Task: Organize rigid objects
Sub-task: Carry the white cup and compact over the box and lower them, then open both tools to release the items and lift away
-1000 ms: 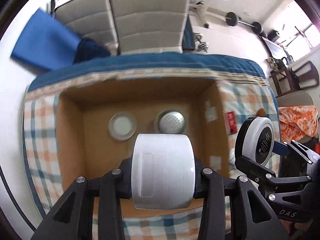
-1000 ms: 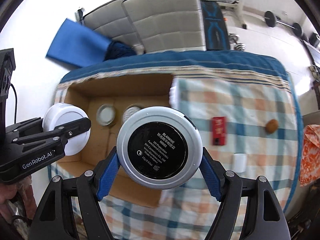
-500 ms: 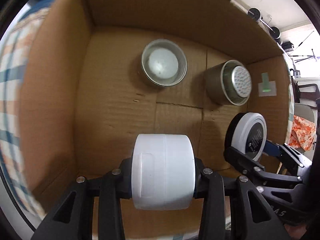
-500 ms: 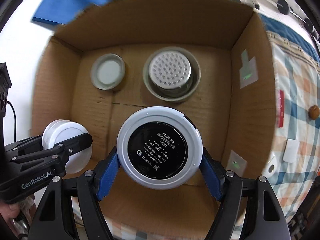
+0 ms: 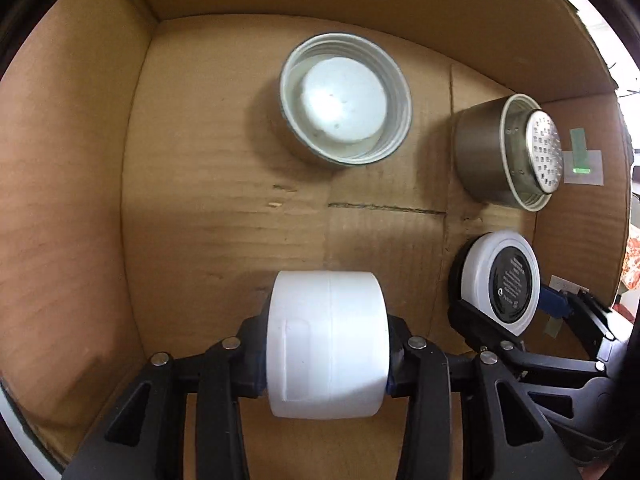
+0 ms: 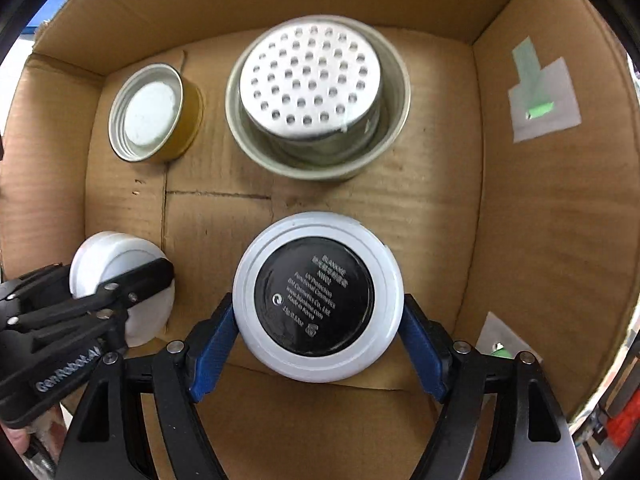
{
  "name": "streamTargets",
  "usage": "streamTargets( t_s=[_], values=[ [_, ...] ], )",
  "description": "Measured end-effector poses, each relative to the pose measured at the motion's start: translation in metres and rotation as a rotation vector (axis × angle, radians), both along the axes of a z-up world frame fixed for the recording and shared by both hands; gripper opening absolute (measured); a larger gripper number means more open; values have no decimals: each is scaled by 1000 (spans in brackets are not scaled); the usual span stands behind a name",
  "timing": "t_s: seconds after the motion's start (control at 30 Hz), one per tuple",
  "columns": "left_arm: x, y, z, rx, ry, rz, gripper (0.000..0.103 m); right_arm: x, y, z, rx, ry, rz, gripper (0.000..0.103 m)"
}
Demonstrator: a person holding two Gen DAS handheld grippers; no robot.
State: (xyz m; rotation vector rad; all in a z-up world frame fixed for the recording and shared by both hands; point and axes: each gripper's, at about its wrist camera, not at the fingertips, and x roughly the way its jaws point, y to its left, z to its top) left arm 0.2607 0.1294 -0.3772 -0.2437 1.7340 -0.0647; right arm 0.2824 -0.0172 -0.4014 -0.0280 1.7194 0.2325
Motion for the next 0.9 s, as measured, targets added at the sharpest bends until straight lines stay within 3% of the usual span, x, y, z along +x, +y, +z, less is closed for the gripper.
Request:
streamTargets(
  t_s=[0.17, 0.3, 0.67, 0.87, 0.9],
  values=[
    [5, -3, 17, 39, -5, -25, 44, -5, 0, -2, -6, 12, 9, 81],
    [5, 2, 31, -8, -22, 18, 70, -19, 0, 2, 5, 12, 16, 84],
    [-19, 10, 75, -17, -85, 52, 72, -46, -7, 53, 25, -85, 20, 103],
    [-36, 9, 103, 50, -167, 47, 88, -55, -20, 82, 23, -125, 2, 103],
    [-37, 8, 108, 64, -181, 43, 96, -58, -23, 86, 26, -130, -3, 103]
  ],
)
